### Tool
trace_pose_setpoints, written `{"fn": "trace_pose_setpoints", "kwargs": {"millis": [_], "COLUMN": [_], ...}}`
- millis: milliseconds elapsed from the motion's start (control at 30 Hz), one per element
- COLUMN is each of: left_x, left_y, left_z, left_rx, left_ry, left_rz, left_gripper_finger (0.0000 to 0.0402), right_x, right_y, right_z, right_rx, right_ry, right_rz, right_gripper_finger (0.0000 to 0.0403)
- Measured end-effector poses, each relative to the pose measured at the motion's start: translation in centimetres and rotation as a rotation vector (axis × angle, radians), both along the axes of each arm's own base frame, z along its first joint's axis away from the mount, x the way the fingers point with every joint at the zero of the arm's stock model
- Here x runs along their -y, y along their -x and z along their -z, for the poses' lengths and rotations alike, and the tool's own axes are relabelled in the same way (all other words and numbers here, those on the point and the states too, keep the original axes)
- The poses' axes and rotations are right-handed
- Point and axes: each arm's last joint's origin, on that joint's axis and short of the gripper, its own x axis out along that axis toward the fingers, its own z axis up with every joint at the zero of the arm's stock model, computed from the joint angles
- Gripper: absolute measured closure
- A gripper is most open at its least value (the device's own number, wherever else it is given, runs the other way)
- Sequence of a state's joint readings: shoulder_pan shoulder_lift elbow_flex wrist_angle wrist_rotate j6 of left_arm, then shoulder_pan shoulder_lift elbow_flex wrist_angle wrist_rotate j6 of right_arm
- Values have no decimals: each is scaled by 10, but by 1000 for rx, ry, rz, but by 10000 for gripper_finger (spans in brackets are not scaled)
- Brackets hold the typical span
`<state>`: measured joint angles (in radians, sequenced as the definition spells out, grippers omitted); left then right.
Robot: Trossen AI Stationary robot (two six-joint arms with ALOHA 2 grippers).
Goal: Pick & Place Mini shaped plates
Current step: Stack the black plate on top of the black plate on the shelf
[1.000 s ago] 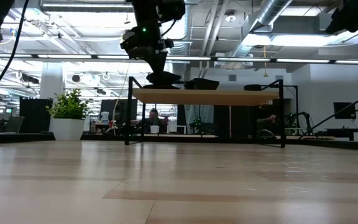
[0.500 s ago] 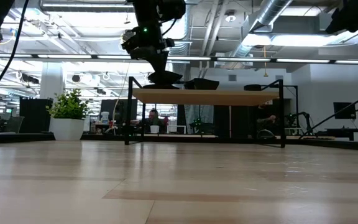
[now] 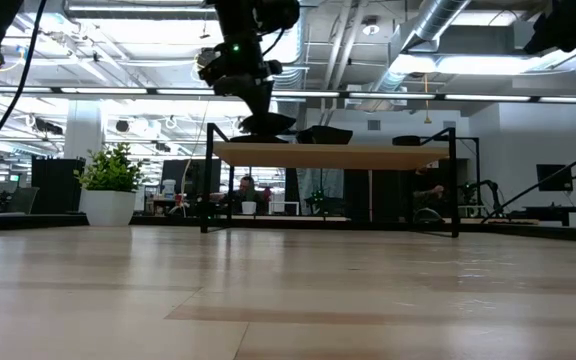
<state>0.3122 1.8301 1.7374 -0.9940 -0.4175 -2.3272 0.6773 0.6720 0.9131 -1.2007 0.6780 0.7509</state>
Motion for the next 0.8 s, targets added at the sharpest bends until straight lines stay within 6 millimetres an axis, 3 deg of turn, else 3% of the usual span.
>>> {"fn": "trace_pose_setpoints", "kwargs": {"millis": [300, 433, 800], "left_x": [-1, 0, 17], "left_y": [-2, -2, 2], "left_z": [-1, -1, 4], "left_rx": [25, -23, -118], "left_ry": [-9, -27, 38], "left_rz": [1, 90, 144], "left_gripper_finger": [394, 394, 394], "right_x": [0, 0, 0], "right_y": [0, 0, 0], "right_z": [0, 0, 0], "right_rx": [2, 3, 3], "right_ry": [-2, -3, -3], "right_rz": [0, 0, 0], "right_gripper_finger": [290, 290, 290]}}
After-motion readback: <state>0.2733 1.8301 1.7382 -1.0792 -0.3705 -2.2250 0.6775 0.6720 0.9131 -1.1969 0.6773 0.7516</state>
